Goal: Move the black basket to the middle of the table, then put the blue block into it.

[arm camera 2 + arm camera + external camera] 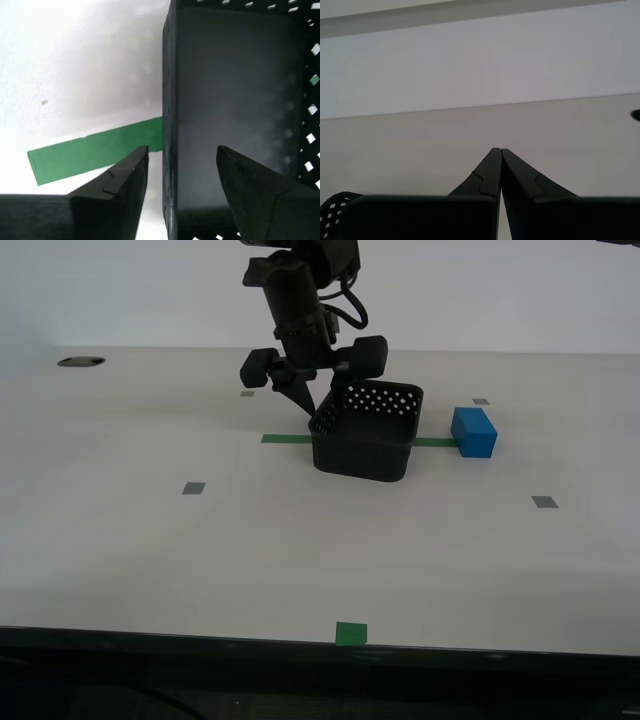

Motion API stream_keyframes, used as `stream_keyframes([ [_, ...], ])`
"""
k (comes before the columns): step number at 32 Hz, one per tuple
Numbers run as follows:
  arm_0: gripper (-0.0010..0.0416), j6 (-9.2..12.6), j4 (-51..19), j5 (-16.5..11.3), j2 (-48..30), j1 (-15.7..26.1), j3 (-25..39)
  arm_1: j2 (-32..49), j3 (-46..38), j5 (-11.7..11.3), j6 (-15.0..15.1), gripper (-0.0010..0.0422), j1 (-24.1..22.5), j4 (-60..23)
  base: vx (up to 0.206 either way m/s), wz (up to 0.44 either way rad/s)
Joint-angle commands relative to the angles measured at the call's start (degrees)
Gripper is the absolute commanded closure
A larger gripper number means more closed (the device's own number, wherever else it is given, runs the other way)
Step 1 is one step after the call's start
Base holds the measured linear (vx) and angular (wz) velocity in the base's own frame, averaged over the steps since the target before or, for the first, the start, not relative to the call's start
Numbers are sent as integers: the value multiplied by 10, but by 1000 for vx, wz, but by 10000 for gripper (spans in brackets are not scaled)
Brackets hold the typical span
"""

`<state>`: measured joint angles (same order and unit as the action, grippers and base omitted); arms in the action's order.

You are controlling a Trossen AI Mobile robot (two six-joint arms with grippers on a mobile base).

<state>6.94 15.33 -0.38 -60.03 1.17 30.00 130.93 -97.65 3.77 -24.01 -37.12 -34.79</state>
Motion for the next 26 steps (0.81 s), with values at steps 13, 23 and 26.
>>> stream_keyframes([
  [13,406,1,-217,-106,-176,35,189,-30,-232,-151,182,289,71,-220,1,3],
  [23,406,-25,-334,-106,-382,89,356,-67,-232,-149,231,345,185,-278,-1,-7],
  [26,405,-24,-339,-105,-397,91,365,-72,-232,-148,244,352,213,-281,2,-2],
])
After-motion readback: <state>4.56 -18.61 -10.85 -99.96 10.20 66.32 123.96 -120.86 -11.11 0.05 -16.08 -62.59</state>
